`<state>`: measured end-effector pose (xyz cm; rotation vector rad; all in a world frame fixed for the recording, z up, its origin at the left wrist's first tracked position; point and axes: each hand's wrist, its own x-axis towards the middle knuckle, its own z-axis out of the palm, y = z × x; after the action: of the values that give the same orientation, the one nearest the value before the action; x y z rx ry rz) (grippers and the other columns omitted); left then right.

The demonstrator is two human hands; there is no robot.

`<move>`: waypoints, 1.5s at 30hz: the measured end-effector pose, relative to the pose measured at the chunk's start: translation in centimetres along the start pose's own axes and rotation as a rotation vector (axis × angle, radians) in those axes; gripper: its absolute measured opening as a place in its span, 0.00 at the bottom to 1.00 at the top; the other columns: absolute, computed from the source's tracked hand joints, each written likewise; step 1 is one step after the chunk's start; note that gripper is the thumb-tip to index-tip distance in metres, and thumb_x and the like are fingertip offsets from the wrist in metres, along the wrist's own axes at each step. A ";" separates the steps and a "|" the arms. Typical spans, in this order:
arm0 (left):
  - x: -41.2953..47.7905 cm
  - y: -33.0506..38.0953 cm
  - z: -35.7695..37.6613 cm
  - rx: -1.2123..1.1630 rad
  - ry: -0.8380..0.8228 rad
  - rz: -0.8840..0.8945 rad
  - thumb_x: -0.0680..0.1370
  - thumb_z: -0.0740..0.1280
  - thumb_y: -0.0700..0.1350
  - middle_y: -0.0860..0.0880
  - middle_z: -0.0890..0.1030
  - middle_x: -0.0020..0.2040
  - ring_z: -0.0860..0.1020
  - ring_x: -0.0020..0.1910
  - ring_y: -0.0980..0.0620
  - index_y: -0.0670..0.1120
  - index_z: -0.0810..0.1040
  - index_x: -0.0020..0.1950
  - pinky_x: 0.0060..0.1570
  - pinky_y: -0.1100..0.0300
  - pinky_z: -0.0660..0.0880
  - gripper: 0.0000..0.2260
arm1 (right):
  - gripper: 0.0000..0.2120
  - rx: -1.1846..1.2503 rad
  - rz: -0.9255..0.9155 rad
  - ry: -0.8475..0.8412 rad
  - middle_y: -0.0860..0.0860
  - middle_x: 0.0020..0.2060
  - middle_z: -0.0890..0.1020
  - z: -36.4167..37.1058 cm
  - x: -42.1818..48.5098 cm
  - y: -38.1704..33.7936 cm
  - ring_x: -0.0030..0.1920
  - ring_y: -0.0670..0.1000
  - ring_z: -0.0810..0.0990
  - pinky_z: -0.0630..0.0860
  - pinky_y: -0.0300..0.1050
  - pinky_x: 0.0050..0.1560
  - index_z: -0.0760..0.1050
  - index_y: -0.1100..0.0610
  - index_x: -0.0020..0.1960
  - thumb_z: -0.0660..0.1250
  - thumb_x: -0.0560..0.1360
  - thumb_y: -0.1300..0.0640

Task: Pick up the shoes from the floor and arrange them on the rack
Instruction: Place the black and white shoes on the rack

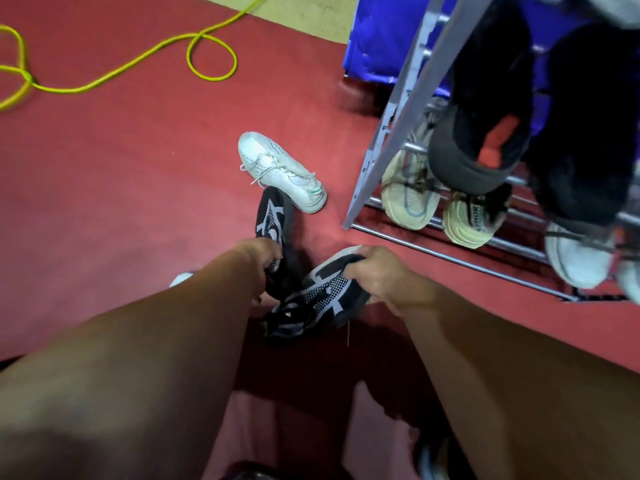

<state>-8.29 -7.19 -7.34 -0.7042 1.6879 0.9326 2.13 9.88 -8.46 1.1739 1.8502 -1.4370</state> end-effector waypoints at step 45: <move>-29.2 -6.7 5.6 0.384 -0.177 0.339 0.72 0.70 0.40 0.48 0.73 0.26 0.71 0.22 0.52 0.45 0.75 0.37 0.24 0.67 0.69 0.06 | 0.05 0.581 -0.149 0.566 0.57 0.44 0.86 -15.9 -34.7 9.5 0.42 0.58 0.86 0.77 0.43 0.27 0.73 0.56 0.45 0.68 0.75 0.56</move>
<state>8.46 -5.68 18.08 -0.0774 1.7874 0.8363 29.09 14.53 19.81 1.9161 1.9566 -1.9576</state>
